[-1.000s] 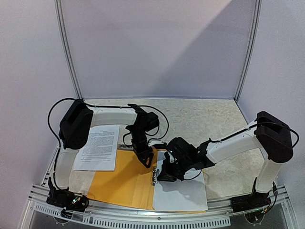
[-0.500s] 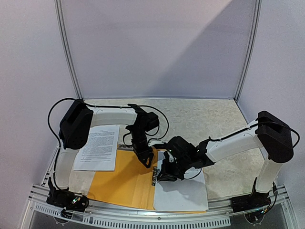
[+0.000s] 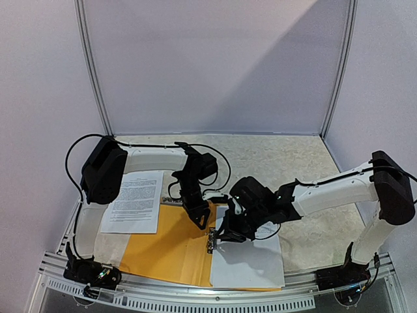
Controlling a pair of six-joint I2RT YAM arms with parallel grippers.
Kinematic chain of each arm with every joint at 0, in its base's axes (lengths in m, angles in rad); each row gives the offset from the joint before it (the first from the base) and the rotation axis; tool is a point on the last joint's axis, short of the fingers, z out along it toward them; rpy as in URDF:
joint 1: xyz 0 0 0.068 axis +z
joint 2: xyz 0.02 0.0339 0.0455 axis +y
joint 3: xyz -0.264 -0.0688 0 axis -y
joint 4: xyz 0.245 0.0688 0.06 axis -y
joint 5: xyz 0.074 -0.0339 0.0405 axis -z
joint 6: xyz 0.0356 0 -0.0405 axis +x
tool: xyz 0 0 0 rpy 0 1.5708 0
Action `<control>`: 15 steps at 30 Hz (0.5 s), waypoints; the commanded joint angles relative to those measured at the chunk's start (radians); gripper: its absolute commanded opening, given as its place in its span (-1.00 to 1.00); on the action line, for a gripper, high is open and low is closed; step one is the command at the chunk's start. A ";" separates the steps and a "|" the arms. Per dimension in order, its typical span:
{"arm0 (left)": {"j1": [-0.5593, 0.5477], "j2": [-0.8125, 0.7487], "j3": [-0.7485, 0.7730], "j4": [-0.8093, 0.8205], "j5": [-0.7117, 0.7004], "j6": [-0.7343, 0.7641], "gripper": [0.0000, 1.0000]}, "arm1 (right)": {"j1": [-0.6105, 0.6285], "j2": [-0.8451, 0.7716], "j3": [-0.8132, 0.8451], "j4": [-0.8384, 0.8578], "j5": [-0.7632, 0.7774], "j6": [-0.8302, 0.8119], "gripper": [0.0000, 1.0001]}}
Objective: Put the files into the folder
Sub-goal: Clamp the file in the folder with some files.
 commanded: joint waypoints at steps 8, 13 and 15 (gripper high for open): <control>0.000 0.113 -0.047 0.152 -0.127 0.019 0.01 | 0.009 0.000 0.041 0.064 0.018 0.177 -0.41; 0.000 0.113 -0.047 0.152 -0.127 0.021 0.01 | 0.008 0.029 0.071 0.099 -0.011 0.166 -0.44; 0.000 0.113 -0.046 0.152 -0.127 0.021 0.01 | 0.009 0.046 0.068 0.109 -0.027 0.163 -0.46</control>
